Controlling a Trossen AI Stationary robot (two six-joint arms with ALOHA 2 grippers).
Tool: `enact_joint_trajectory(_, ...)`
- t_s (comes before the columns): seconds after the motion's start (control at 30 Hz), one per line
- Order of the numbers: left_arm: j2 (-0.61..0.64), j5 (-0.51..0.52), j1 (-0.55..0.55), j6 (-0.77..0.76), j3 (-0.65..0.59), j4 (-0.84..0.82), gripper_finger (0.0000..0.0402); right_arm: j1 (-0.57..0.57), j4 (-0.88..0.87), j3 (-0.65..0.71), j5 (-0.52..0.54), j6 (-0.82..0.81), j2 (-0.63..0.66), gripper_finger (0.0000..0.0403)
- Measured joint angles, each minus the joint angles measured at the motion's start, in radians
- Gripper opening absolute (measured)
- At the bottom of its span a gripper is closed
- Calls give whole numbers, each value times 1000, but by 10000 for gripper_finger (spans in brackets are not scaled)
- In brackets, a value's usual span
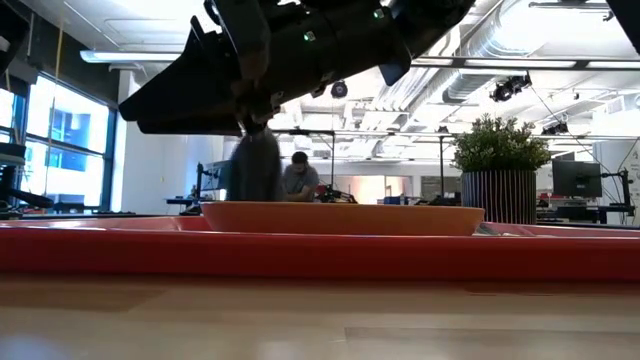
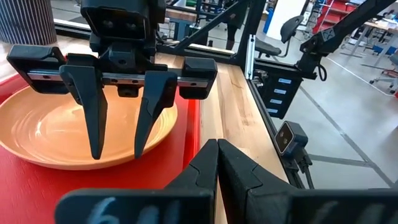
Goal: Pick and place plate/cup/fork/spoon on tray
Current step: Put the orange cup on the red serving tray to the top left of the orange plate
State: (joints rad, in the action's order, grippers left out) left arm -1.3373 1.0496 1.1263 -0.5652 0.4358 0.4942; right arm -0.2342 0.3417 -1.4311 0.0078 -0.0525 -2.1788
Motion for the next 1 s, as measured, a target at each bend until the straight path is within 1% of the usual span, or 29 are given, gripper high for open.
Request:
enact_joint_trajectory(0.13,0,0,0,7,0,-3,0,-2,0,0,28,0,0,138)
enact_joint_trajectory(0.23,0,1,0,42,0,-4,0,-2,0,0,34,0,0,138)
enact_joint_trajectory(0.37,3,5,-5,43,0,-5,14,1,0,0,45,0,0,138)
enact_joint_trajectory(0.5,28,-41,-20,38,0,-15,44,3,0,0,44,3,0,138)
enact_joint_trajectory(0.7,83,-102,-21,19,0,-102,84,3,-2,0,44,6,0,138)
enact_joint_trajectory(0.9,121,-138,-21,19,0,-169,94,3,-12,0,44,7,0,138)
enact_joint_trajectory(1.0,154,-183,-21,19,0,-227,94,3,-16,0,45,7,0,138)
